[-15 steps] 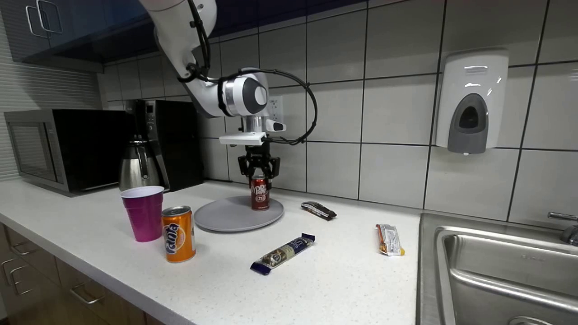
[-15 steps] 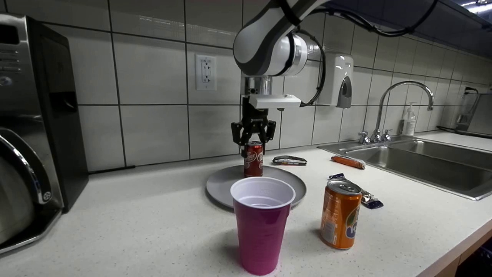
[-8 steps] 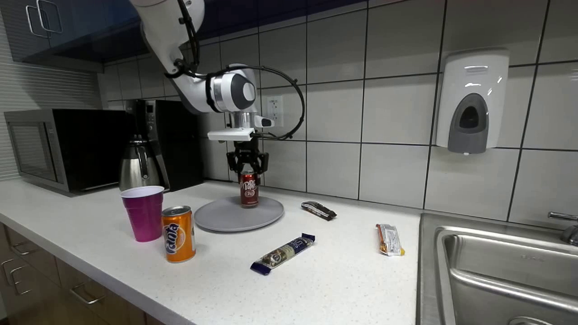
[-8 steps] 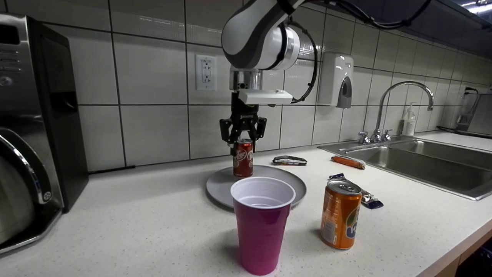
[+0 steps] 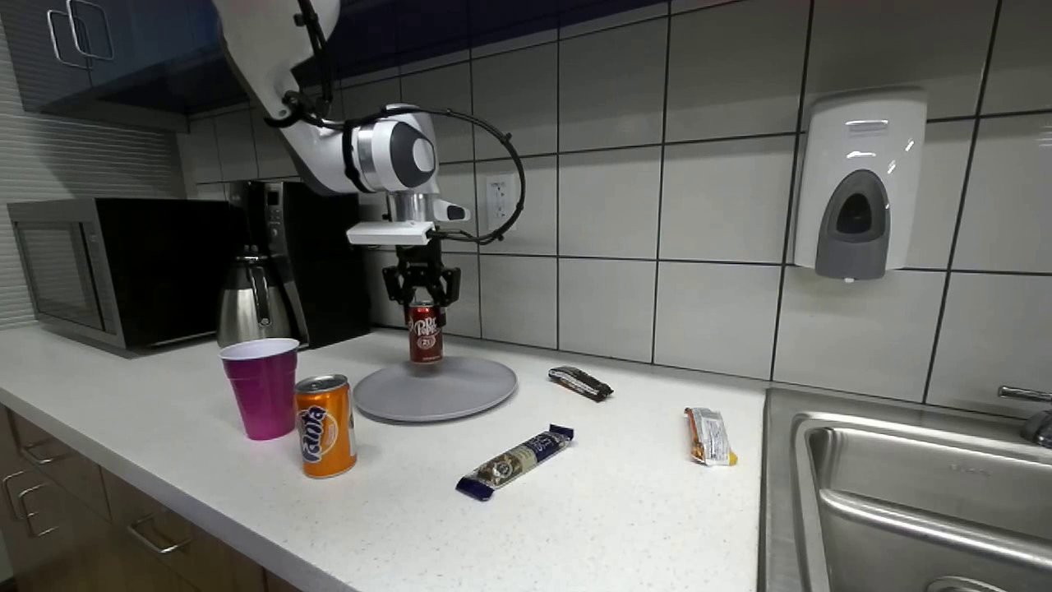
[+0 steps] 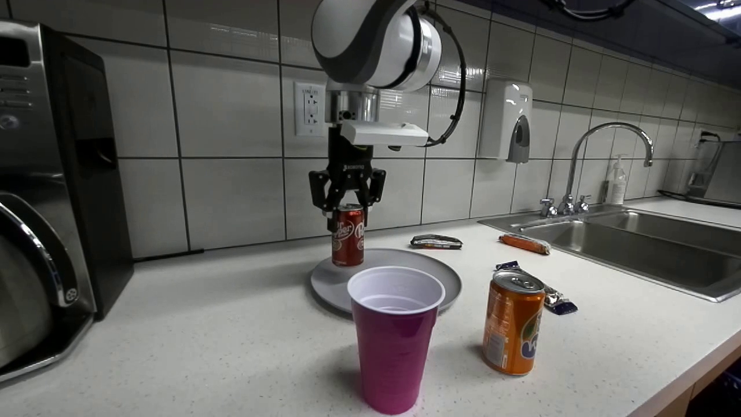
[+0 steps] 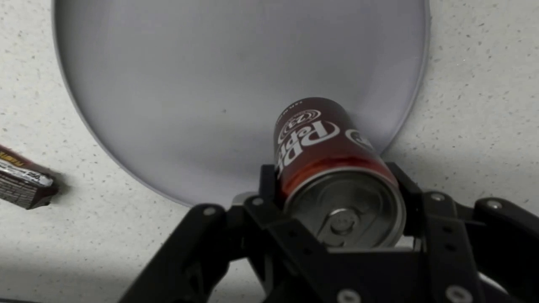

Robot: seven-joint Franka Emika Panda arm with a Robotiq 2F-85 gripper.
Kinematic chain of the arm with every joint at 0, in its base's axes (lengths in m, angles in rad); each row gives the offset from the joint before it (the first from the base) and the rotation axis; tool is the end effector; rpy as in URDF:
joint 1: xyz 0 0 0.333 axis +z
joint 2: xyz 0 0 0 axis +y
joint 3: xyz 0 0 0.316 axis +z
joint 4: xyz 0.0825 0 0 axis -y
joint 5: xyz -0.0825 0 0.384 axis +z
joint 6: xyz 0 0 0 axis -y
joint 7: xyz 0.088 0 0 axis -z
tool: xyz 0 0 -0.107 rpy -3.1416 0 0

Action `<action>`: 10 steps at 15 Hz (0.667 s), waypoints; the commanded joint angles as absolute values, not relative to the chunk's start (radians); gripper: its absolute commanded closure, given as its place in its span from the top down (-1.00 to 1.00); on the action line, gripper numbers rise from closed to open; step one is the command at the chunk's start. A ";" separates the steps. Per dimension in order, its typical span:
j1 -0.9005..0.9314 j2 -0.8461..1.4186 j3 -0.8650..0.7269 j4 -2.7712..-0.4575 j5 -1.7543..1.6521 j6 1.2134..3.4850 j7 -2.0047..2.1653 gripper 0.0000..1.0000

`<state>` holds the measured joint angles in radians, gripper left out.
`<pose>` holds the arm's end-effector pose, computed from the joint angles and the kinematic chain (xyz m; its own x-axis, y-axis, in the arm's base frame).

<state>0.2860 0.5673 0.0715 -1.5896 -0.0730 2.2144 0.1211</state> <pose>0.6580 0.2358 0.3105 0.9628 0.2630 0.0612 0.2626 -0.9648 0.0152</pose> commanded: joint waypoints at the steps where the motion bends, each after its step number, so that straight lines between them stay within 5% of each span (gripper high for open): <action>1: 0.305 0.509 0.089 -1.637 -0.096 2.184 0.144 -0.23; 10: 0.356 0.492 0.123 -1.689 -0.109 2.195 0.138 -0.23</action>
<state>0.3514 0.5449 0.1093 -1.6398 -0.0804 2.2115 0.1228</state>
